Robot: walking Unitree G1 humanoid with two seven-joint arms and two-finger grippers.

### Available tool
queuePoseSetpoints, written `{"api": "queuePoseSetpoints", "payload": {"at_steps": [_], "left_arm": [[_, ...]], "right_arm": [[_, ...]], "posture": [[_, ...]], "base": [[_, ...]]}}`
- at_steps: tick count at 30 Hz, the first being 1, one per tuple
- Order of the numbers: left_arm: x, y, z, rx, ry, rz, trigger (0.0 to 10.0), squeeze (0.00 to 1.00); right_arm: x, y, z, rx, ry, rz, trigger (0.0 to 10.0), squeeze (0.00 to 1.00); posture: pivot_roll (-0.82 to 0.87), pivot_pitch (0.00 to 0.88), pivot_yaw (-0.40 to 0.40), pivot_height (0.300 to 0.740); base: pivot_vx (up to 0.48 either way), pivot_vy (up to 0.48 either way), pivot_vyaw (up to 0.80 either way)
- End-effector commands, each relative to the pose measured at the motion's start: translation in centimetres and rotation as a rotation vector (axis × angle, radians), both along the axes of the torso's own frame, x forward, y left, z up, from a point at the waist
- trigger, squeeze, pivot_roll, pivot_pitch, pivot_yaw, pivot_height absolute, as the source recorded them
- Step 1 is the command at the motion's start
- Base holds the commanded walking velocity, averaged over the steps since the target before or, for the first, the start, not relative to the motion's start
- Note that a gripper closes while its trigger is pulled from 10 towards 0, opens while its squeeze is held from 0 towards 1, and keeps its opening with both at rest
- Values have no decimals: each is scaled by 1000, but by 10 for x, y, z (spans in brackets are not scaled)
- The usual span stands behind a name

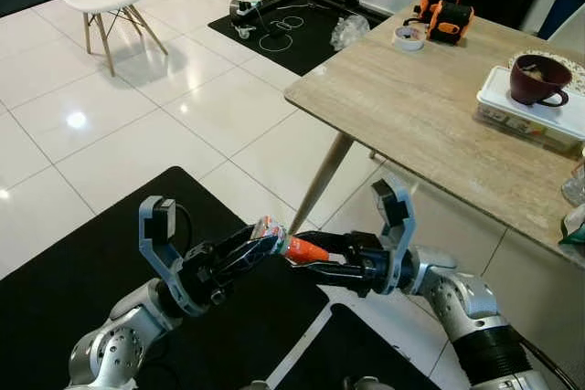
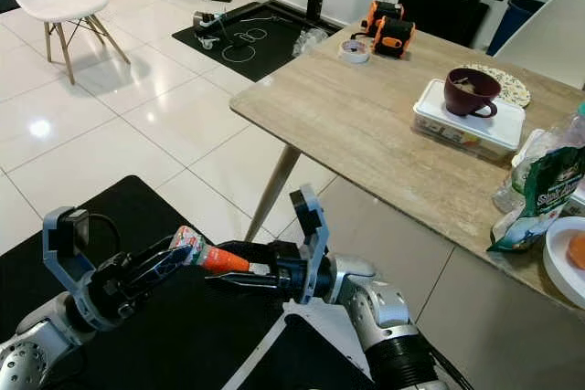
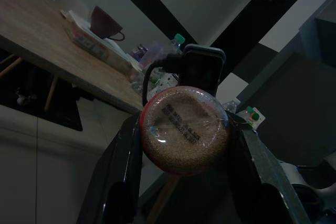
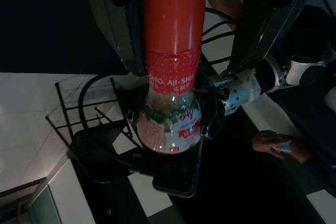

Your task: Restocking fridge

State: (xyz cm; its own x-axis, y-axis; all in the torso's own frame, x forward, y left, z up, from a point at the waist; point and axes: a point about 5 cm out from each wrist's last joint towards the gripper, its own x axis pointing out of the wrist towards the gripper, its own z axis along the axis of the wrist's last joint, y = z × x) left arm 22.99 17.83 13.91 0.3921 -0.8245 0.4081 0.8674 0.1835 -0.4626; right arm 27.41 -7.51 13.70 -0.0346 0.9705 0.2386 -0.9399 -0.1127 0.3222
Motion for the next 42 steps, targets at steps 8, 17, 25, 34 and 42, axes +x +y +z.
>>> {"api": "queuePoseSetpoints", "payload": {"at_steps": [8,17,25,34,42], "left_arm": [[0,-3,2,-27,-12,-3,10000,0],[0,-3,2,-30,-15,-4,10000,0],[0,-4,2,-32,-16,-8,10000,0],[0,-4,1,-31,-16,-6,10000,0],[1,-5,-4,-41,15,0,10000,1000]], "right_arm": [[-7,7,-2,4,11,13,10000,0],[-5,6,0,25,22,-3,0,0],[-3,7,2,37,21,-10,0,0],[-3,7,4,63,31,-8,0,0],[-3,6,1,50,34,-18,0,0]], "posture": [[37,91,-28,740],[37,91,-29,740],[35,86,-32,740],[37,83,-34,740],[35,81,-30,740]], "base": [[0,0,0],[0,0,0],[0,0,0],[0,0,0],[0,0,0]]}}
